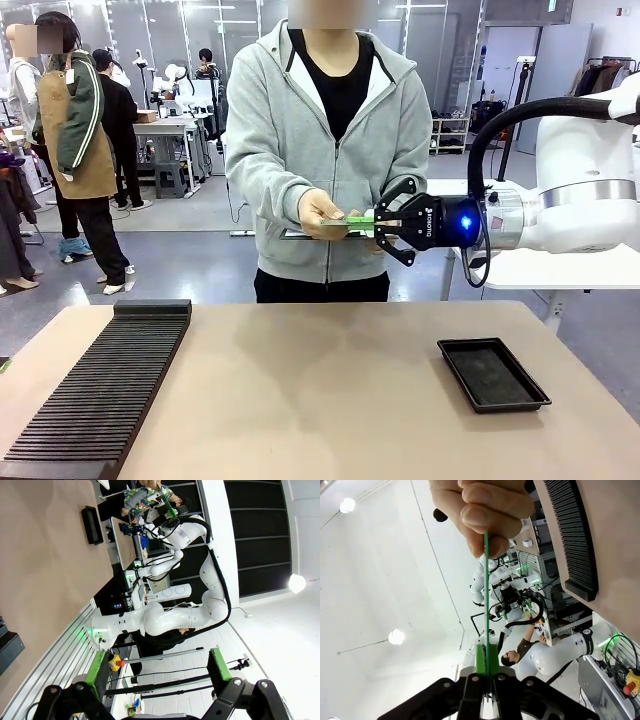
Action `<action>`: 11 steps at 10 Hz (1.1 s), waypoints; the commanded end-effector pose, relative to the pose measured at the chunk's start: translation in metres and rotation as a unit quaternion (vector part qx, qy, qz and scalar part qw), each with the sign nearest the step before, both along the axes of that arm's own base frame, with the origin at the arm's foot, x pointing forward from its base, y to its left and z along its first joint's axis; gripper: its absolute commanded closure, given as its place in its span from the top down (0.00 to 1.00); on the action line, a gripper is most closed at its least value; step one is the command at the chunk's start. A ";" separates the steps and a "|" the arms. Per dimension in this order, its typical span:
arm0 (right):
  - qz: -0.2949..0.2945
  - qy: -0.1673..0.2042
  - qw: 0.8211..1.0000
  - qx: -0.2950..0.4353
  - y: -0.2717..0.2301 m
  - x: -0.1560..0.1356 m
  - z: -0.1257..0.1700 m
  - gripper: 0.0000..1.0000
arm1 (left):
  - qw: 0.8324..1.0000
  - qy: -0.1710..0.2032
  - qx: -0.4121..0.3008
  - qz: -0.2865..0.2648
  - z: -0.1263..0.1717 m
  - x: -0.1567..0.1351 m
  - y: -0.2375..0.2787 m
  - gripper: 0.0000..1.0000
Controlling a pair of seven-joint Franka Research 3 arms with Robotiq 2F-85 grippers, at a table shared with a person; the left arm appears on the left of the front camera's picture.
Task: Inspect the PCB.
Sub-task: Pick up the Blank PCB that the human is holding, then place the Blank PCB in the ESD tray.
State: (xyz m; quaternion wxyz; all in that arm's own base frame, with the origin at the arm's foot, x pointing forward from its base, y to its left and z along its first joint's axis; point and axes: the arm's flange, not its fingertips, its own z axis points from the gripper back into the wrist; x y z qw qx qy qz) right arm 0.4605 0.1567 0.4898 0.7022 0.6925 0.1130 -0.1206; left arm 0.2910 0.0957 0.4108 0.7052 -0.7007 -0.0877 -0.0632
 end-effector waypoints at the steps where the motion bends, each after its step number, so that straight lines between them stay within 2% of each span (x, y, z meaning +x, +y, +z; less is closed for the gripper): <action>1: 0.000 0.003 1.000 0.000 0.000 0.000 0.000 0.00 | 1.000 -0.002 -0.001 0.000 0.001 -0.001 0.001 1.00; 11: 0.000 0.003 1.000 0.000 0.000 0.000 0.000 0.00 | 1.000 -0.002 -0.001 0.000 0.001 -0.001 0.001 1.00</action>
